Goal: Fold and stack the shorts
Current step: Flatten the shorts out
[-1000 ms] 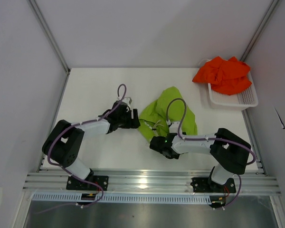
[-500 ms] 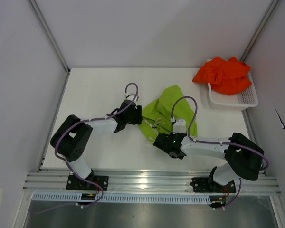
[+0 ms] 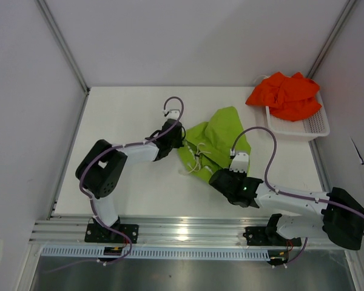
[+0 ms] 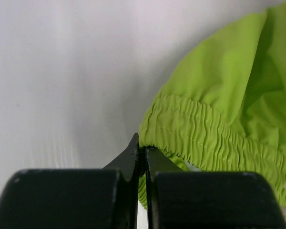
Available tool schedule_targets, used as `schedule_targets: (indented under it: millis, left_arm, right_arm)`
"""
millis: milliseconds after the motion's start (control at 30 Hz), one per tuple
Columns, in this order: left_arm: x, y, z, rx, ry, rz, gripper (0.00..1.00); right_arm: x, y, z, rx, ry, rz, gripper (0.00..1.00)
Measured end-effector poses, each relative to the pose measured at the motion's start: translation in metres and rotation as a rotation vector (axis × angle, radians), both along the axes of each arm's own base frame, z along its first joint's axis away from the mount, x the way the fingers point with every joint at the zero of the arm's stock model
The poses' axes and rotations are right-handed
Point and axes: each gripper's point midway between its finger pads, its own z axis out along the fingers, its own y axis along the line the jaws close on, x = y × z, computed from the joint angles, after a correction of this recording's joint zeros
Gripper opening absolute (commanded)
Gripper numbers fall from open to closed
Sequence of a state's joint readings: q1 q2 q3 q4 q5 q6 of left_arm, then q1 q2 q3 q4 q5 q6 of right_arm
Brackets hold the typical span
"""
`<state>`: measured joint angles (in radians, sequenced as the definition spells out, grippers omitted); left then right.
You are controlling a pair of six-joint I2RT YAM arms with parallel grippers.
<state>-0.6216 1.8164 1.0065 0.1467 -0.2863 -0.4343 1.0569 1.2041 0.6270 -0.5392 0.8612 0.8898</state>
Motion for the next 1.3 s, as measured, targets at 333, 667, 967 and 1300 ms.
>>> schedule_targets:
  millis: [333, 667, 967, 1300]
  left_arm:
    - [0.027, 0.02, 0.044, -0.031, -0.026, 0.084, 0.0]
    - [0.009, 0.046, 0.121, -0.08, -0.104, 0.126, 0.0]
    - [0.003, 0.065, 0.141, -0.042, -0.096, 0.179, 0.0]
    - [0.07, 0.089, 0.285, -0.106, -0.225, 0.303, 0.0]
  right_arm:
    - [0.001, -0.007, 0.011, 0.118, -0.031, -0.026, 0.3]
    - [0.022, -0.02, -0.011, 0.064, 0.042, -0.123, 0.51]
    - [0.049, -0.005, 0.017, 0.062, -0.007, -0.07, 0.0]
    - [0.143, 0.014, 0.197, 0.109, -0.168, 0.005, 0.0]
